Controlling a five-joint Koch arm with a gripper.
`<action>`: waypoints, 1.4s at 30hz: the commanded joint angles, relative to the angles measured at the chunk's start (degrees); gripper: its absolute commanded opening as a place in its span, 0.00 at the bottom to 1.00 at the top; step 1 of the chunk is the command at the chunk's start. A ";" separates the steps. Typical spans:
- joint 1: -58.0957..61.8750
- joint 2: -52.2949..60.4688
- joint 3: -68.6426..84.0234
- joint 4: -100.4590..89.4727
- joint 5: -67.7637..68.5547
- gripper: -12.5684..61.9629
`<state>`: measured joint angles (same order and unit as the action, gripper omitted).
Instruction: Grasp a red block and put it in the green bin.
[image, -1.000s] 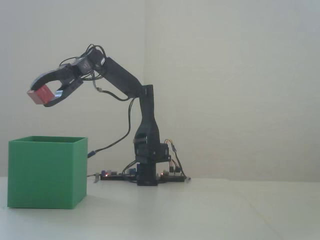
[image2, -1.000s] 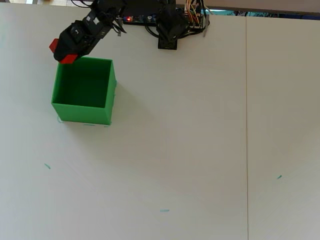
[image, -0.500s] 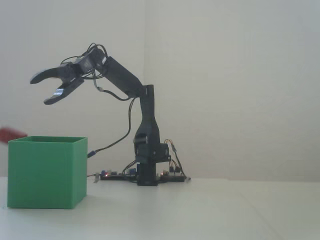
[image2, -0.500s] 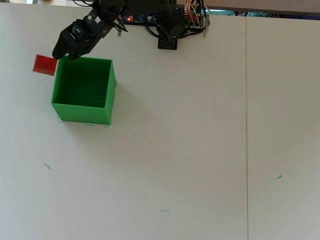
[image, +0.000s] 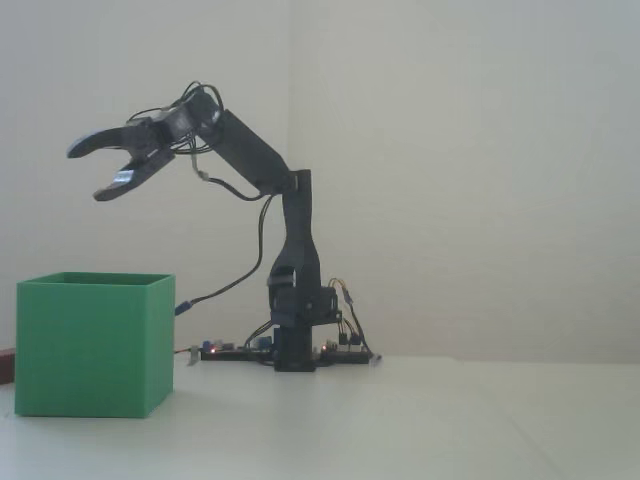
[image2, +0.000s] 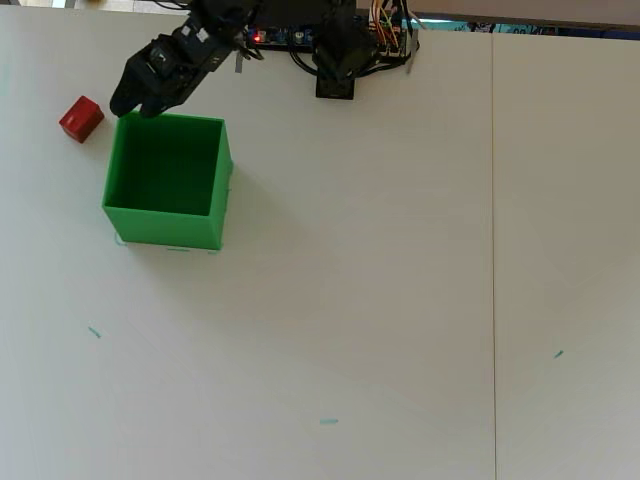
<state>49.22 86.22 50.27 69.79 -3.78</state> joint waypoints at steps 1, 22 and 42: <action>-0.18 3.25 -4.39 -2.29 -0.44 0.61; -20.92 13.71 -4.39 12.74 -3.43 0.62; -36.91 47.64 35.33 22.32 4.31 0.65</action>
<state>13.01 128.76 86.57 91.93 0.79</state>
